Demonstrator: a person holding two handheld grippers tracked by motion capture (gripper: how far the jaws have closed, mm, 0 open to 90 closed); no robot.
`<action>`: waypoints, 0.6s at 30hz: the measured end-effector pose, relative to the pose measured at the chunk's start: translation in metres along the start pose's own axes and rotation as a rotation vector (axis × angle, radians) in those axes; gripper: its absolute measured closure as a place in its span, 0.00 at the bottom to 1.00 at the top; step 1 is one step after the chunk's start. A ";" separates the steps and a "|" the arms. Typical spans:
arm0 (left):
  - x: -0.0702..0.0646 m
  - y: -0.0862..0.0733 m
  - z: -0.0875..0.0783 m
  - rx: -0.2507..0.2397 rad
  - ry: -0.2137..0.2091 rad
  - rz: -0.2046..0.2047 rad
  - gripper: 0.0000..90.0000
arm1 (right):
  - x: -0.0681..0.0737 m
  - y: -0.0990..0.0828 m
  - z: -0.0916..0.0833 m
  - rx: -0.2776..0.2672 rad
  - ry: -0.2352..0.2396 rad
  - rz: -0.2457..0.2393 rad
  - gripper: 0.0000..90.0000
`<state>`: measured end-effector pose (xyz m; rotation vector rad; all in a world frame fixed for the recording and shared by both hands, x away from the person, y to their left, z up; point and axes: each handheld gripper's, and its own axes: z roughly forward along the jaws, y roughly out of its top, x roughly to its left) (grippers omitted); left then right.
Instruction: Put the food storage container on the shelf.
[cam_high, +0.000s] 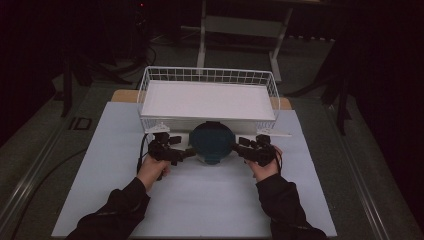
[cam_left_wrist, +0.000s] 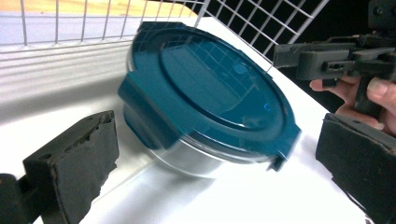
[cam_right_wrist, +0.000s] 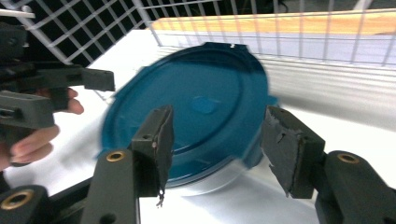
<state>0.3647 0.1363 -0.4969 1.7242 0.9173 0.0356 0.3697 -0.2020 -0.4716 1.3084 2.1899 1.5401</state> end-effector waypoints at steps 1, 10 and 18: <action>-0.003 -0.001 -0.003 0.005 -0.005 0.014 0.00 | 0.004 0.000 -0.003 0.001 0.003 -0.011 0.50; -0.026 -0.007 -0.026 0.003 -0.030 0.076 0.00 | 0.031 -0.013 -0.012 0.060 0.049 -0.055 0.64; -0.038 -0.019 -0.042 0.020 -0.026 0.118 0.00 | 0.047 -0.026 -0.008 0.111 0.102 -0.055 0.84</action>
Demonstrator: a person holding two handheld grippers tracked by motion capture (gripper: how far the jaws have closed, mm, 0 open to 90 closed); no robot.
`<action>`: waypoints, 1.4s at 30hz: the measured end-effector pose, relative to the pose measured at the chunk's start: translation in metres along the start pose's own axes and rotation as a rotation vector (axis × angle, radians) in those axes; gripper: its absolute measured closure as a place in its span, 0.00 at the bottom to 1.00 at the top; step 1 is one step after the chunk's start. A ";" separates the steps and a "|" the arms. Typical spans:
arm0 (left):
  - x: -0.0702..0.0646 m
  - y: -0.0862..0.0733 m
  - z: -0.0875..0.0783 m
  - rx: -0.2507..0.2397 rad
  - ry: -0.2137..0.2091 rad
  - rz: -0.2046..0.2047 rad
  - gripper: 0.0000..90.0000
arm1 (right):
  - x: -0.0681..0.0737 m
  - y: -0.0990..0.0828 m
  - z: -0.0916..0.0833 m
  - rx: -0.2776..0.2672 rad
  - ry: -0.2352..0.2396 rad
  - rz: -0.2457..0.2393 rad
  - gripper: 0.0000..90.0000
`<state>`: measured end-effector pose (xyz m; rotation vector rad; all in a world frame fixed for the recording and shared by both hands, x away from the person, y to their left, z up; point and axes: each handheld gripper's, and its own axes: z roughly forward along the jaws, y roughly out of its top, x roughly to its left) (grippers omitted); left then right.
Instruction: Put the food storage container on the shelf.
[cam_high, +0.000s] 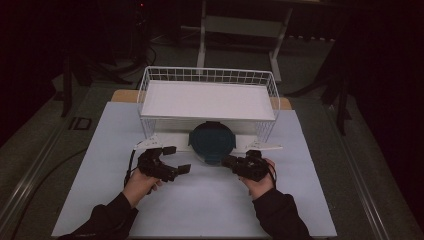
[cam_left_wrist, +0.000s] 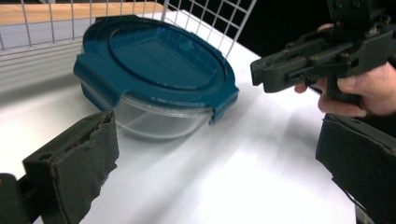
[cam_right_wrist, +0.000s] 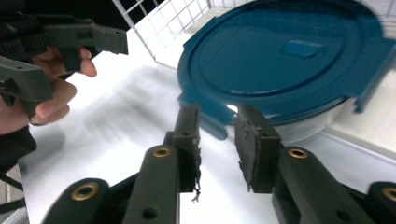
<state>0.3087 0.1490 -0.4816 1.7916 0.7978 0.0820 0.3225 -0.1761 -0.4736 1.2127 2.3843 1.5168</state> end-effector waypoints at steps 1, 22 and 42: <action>-0.001 -0.002 -0.002 -0.002 -0.004 -0.004 0.00 | 0.002 -0.001 0.002 0.007 0.002 -0.005 0.86; -0.010 -0.016 -0.016 -0.019 0.009 0.038 0.00 | 0.008 -0.001 0.044 0.095 -0.022 -0.046 1.00; -0.008 -0.018 -0.014 -0.026 0.004 0.041 0.00 | -0.013 0.019 0.063 0.059 -0.095 -0.028 1.00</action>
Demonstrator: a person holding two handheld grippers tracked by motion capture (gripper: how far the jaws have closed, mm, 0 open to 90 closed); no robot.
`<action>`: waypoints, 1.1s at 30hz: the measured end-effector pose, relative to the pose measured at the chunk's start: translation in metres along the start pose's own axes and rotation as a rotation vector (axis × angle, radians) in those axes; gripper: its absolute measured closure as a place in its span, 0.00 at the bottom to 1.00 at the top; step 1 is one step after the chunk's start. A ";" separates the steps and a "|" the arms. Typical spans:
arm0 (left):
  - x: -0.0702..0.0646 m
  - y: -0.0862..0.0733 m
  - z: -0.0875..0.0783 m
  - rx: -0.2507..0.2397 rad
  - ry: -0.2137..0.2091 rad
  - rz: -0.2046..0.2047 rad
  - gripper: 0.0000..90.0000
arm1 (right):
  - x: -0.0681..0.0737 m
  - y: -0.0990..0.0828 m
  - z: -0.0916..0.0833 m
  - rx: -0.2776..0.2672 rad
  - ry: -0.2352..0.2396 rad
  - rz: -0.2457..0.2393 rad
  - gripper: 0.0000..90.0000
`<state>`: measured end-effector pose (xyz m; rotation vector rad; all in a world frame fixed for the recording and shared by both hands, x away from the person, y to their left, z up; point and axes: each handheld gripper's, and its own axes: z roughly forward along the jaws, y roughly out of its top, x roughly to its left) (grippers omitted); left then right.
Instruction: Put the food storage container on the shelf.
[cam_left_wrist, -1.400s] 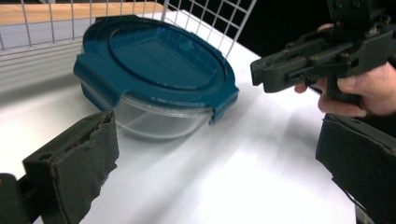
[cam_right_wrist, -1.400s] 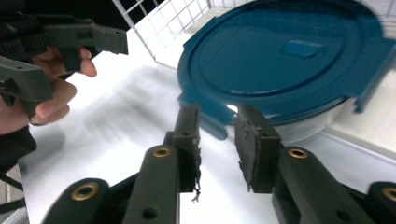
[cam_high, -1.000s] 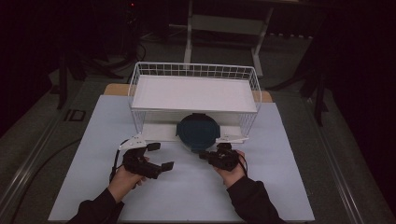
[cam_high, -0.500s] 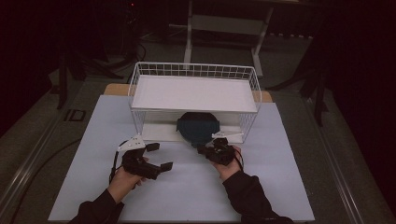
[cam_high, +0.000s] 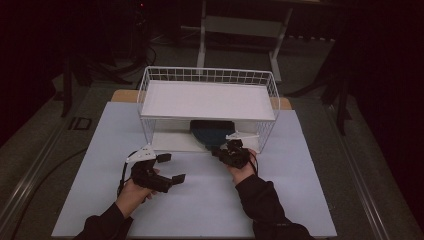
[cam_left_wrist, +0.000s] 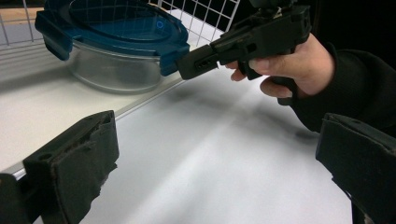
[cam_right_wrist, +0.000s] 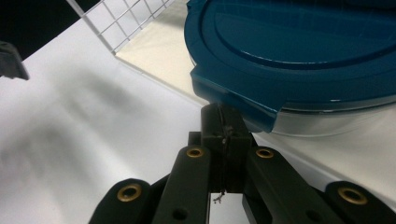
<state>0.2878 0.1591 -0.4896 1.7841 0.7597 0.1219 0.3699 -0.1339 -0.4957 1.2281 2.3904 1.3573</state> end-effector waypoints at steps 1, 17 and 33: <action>0.000 0.000 0.000 -0.002 0.000 -0.003 0.00 | -0.001 0.001 0.000 -0.001 -0.004 0.000 1.00; -0.001 0.000 -0.002 -0.008 -0.004 0.001 0.00 | -0.005 0.002 0.005 -0.011 -0.014 0.025 0.98; -0.015 0.002 -0.004 -0.003 -0.038 0.046 0.00 | 0.007 -0.023 -0.043 -0.106 0.088 -0.035 0.20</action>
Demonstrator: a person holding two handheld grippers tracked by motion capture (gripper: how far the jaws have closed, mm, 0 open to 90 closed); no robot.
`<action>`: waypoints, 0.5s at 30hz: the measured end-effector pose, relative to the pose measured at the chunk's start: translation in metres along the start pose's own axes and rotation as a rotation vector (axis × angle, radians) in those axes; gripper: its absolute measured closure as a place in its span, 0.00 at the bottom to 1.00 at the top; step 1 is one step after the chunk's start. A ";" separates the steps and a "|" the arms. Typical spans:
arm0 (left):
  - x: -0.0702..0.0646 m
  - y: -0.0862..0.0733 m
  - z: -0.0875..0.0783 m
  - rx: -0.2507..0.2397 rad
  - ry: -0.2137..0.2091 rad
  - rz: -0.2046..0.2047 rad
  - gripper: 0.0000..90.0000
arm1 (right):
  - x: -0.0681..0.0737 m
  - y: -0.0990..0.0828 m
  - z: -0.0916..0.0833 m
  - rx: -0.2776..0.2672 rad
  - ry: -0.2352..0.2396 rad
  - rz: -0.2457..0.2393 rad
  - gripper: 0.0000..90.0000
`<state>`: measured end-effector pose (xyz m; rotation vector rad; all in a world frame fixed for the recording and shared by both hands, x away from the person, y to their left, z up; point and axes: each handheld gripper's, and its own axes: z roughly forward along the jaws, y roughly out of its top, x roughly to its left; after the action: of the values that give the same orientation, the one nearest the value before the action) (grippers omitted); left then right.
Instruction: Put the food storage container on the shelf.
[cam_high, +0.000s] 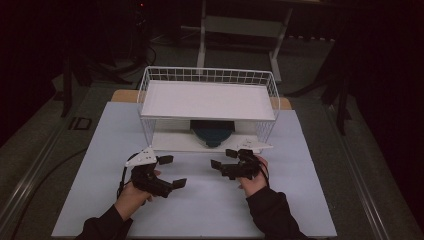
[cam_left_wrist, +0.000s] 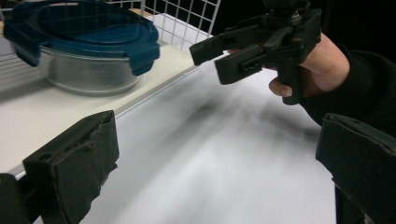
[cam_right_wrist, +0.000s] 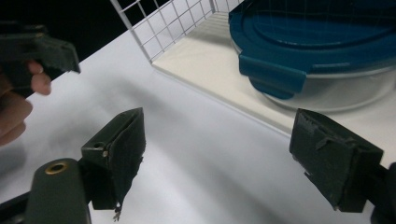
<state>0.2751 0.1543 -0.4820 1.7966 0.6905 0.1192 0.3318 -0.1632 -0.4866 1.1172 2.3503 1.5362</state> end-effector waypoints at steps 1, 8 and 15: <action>0.000 0.000 -0.001 0.000 -0.002 0.001 0.00 | 0.001 -0.002 -0.004 0.001 -0.009 -0.012 0.20; -0.001 -0.002 -0.006 -0.009 0.003 -0.004 0.00 | 0.002 -0.015 -0.029 -0.015 -0.027 -0.012 0.19; 0.000 -0.004 -0.006 -0.005 0.006 -0.004 0.00 | 0.004 -0.027 -0.051 -0.026 -0.043 -0.025 0.20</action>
<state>0.2713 0.1602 -0.4835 1.7912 0.6974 0.1237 0.2909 -0.2047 -0.4837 1.0992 2.3006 1.5143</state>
